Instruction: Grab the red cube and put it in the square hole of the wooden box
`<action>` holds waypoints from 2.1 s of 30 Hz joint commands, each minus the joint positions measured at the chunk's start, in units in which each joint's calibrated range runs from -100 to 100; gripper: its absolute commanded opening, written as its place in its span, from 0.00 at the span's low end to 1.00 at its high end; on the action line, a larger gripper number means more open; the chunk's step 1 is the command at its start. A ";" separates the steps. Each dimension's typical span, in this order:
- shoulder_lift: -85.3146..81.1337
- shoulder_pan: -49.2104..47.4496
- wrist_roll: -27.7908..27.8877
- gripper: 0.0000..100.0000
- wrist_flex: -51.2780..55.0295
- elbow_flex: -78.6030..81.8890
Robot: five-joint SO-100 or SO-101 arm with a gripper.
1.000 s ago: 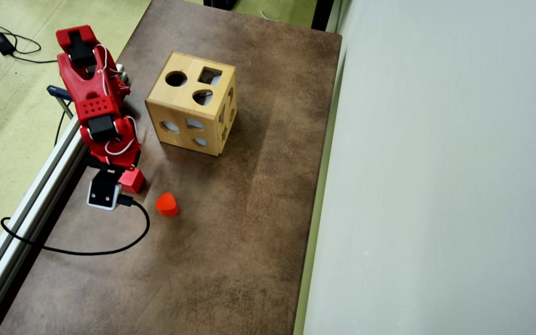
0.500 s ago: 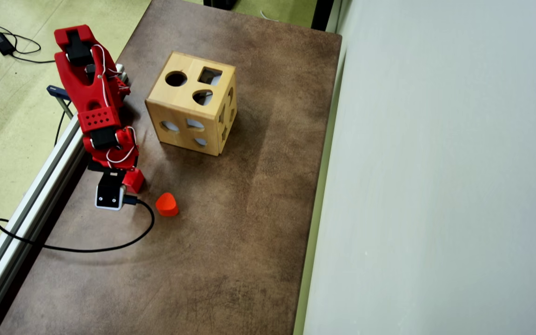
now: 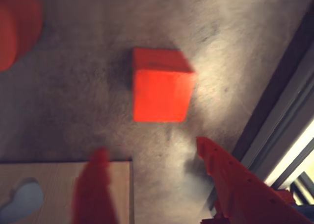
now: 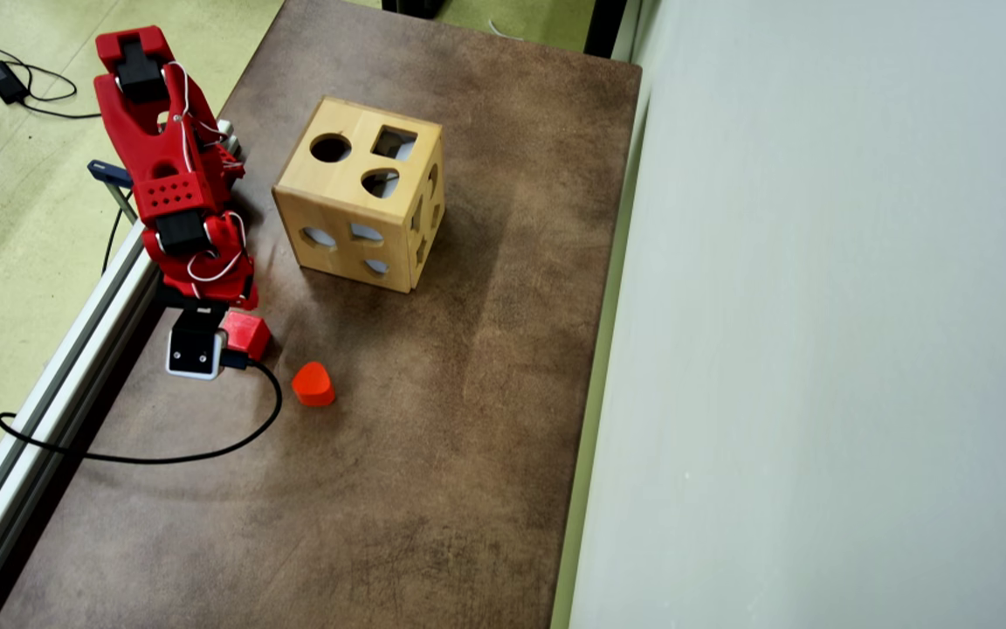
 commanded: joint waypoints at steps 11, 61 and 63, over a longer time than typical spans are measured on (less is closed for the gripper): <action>0.83 1.75 0.34 0.36 -9.72 0.80; 16.88 1.01 0.15 0.30 -15.43 0.35; 17.13 1.01 0.15 0.25 -15.43 0.35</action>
